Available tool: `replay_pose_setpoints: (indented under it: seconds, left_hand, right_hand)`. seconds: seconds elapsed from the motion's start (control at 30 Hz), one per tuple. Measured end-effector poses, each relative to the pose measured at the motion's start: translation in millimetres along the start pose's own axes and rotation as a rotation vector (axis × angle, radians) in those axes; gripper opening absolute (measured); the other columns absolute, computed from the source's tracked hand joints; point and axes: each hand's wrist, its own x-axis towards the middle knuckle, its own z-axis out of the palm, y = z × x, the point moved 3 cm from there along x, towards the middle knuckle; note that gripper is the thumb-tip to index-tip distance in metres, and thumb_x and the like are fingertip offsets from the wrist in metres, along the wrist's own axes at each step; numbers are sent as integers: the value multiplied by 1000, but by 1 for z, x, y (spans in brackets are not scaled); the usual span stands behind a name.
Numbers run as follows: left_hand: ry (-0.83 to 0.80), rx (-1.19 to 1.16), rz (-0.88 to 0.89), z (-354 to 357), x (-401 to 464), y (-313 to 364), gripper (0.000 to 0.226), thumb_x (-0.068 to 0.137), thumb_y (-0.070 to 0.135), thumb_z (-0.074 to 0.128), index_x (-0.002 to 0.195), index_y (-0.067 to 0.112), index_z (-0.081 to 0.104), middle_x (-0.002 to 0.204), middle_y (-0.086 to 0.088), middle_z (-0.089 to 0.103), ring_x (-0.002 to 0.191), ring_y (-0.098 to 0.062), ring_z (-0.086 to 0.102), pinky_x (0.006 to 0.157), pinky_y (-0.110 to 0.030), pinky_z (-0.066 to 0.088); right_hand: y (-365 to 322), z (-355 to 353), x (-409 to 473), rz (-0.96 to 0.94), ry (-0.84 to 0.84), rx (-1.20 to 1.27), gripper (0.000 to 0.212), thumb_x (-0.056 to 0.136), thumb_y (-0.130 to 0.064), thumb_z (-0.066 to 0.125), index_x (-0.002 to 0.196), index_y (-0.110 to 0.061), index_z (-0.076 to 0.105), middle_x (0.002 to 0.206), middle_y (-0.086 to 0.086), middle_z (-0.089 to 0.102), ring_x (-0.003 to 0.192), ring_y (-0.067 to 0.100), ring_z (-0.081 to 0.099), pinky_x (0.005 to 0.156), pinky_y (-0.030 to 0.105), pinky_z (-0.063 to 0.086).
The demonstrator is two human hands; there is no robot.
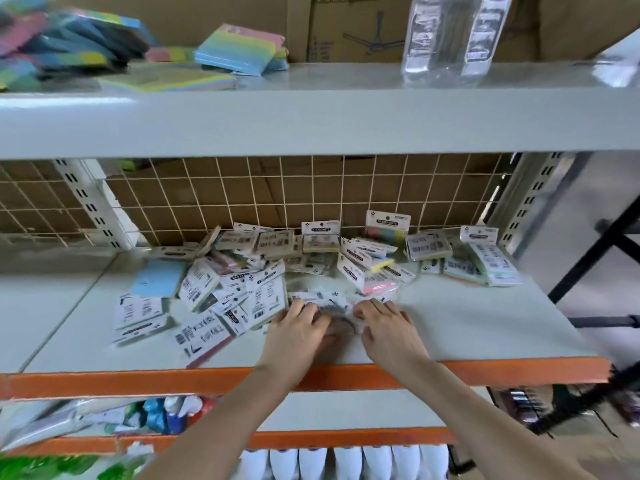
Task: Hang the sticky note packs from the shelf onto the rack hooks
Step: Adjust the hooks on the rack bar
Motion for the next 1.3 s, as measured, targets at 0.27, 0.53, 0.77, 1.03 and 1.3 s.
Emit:
replay_pose_setpoints:
  seconds: [0.27,0.53,0.77,1.03,1.3]
  left_hand:
    - [182,-448,-240,-19,-13,-29,14,74,18,80,84,12,72,70,-4,68,65,-27,63,45,-29,48]
    - [94,-1084,-556,-14,-21,-41,45,91,44,46,67,7,56,59,-9,51,57,-19,47,54,-20,32]
    - [-14,-1350,-788,7,-30,-43,31,93,34,59,79,6,63,77,-8,60,77,-25,59,71,-54,54]
    - [-182,-1603,-888,14,-22,-31,16,93,16,60,109,16,55,106,-8,64,97,-27,63,62,-36,57]
    - [-354,-1981,-963,7,8,15,10,90,-5,53,96,3,52,99,-17,59,97,-32,61,63,-42,59]
  right_hand:
    - [3,4,-14,129,-45,-34,52,91,-45,55,134,-19,44,135,-3,39,131,20,33,105,34,35]
    - [-14,-5,-29,66,40,-188,34,92,-40,49,120,-23,60,121,-4,56,120,18,49,98,32,32]
    - [-14,-33,-41,199,297,13,20,97,-24,49,103,-14,65,99,1,67,100,23,58,71,34,45]
    - [29,-48,-37,766,527,908,34,103,-20,40,96,7,60,71,6,51,69,23,49,61,33,48]
    - [18,-56,-40,832,497,2042,11,91,4,56,80,4,58,66,15,60,56,17,60,52,26,56]
